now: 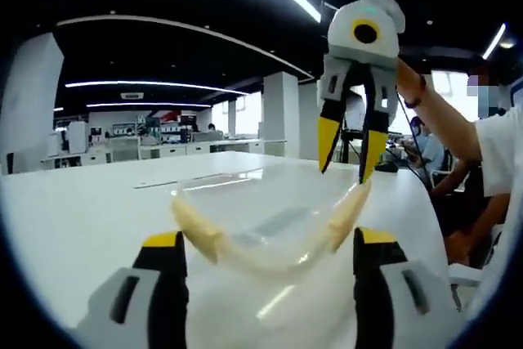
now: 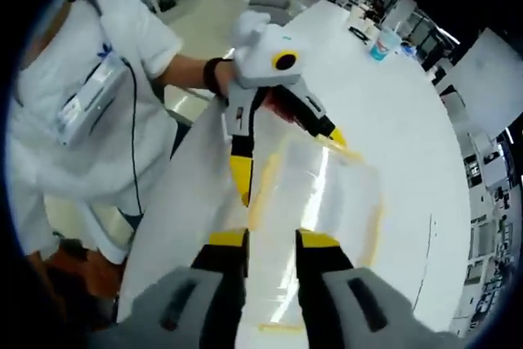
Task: Snap each plastic latch of the storage box into its locked position after aligning the lid with the box until every specified latch is closed and the lid sits flush.
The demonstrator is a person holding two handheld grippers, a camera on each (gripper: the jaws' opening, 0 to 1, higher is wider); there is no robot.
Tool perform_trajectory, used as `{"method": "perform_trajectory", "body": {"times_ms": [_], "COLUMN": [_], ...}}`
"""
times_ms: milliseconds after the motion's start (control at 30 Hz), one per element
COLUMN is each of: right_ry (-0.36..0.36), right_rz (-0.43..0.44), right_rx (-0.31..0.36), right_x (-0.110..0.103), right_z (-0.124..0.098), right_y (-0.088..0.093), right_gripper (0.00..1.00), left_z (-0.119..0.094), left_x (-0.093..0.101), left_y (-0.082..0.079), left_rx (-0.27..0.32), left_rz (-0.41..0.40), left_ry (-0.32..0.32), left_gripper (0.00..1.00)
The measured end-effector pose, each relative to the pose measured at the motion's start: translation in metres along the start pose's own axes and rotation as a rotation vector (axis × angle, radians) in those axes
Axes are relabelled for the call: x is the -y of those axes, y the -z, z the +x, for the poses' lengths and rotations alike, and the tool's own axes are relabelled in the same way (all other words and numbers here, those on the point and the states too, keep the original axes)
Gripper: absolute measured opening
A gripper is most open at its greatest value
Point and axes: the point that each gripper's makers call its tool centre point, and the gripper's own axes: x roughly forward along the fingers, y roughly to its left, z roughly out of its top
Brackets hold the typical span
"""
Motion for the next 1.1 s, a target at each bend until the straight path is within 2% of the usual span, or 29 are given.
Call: {"method": "perform_trajectory", "body": {"times_ms": [67,133,167,233,267,333,400,500,667,800,867,967,1000,1100], "right_ry": [0.049,0.087,0.100,0.183,0.200,0.260,0.302,0.413,0.555,0.657,0.681,0.755,0.764,0.834], "right_rz": [-0.016,-0.006,-0.001,-0.002,-0.005,0.024,0.040,0.067,0.129,0.202,0.264,0.329,0.335,0.426], "right_rx": [0.016,0.070,0.093,0.169,0.190,0.261,0.287,0.387,0.504,0.561,0.574,0.622,0.629,0.673], "right_x": [-0.001,-0.005,-0.007,-0.008,-0.010,-0.016,-0.018,-0.026,-0.046,-0.054,-0.059,-0.064,-0.065,-0.072], "right_z": [-0.002,-0.004,-0.005,-0.009,-0.010,-0.011,-0.013,-0.017,-0.017,-0.016,-0.011,-0.010,-0.010,-0.010], "right_y": [-0.001,-0.006,-0.008,-0.012,-0.014,-0.016,-0.014,-0.017,-0.019,-0.008,0.000,0.007,0.008,0.019], "right_gripper": [0.22,0.24,0.25,0.33,0.37,0.42,0.42,0.43,0.51,0.61,0.70,0.81,0.84,0.95], "left_z": [-0.007,-0.014,-0.016,-0.025,-0.027,-0.033,-0.038,-0.046,-0.056,-0.063,-0.067,-0.074,-0.076,-0.081], "left_x": [0.000,0.001,0.001,0.003,0.004,0.006,0.008,0.011,0.023,0.029,0.033,0.039,0.040,0.041], "left_y": [-0.002,-0.002,-0.002,-0.002,-0.002,-0.004,-0.007,-0.014,-0.014,-0.013,-0.012,-0.011,-0.010,-0.009], "left_rx": [0.004,0.005,0.006,0.002,0.000,0.009,0.022,0.058,0.061,0.063,0.064,0.070,0.072,0.077], "left_rz": [0.005,0.006,0.006,0.011,0.009,0.014,0.017,0.028,0.062,0.079,0.089,0.092,0.092,0.091], "left_ry": [-0.008,-0.009,-0.011,-0.009,-0.007,-0.003,-0.004,-0.010,0.006,0.014,0.019,0.019,0.014,-0.001], "left_gripper": [0.83,0.84,0.84,0.86,0.87,0.89,0.93,0.97,0.99,1.00,1.00,1.00,1.00,1.00]}}
